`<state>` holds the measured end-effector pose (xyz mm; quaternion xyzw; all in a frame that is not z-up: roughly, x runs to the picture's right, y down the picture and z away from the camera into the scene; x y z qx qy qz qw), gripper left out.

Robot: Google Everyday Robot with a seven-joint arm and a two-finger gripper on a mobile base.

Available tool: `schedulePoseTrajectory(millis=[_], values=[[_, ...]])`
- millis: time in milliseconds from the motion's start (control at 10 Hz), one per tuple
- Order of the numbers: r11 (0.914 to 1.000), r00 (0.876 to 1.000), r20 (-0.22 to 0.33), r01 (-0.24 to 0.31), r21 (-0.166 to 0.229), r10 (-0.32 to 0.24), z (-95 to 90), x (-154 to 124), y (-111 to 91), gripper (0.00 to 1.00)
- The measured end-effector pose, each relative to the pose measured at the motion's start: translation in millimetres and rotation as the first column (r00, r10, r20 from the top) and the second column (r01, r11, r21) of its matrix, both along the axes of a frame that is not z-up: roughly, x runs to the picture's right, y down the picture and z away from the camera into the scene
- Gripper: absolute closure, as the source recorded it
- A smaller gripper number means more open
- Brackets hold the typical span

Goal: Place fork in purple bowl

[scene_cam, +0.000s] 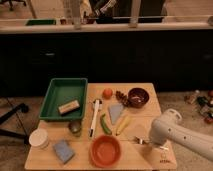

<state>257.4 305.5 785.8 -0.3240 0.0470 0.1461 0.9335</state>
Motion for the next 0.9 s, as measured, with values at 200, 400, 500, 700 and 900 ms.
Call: schedulePoseTrajectory(millis=[200, 400, 500, 700, 900], values=[[1.0, 1.0, -0.006, 0.0, -0.002, 0.0, 0.4, 0.5, 0.3, 1.0], [1.0, 1.0, -0.009, -0.002, -0.003, 0.002, 0.7, 0.9, 0.3, 1.0], [1.0, 1.0, -0.01, -0.003, -0.002, 0.003, 0.6, 1.1, 0.4, 1.0], [1.0, 1.0, -0.012, -0.006, 0.0, 0.006, -0.4, 2.2, 0.2, 1.0], [1.0, 1.0, -0.013, -0.002, 0.009, 0.002, -3.2, 2.9, -0.7, 1.0]])
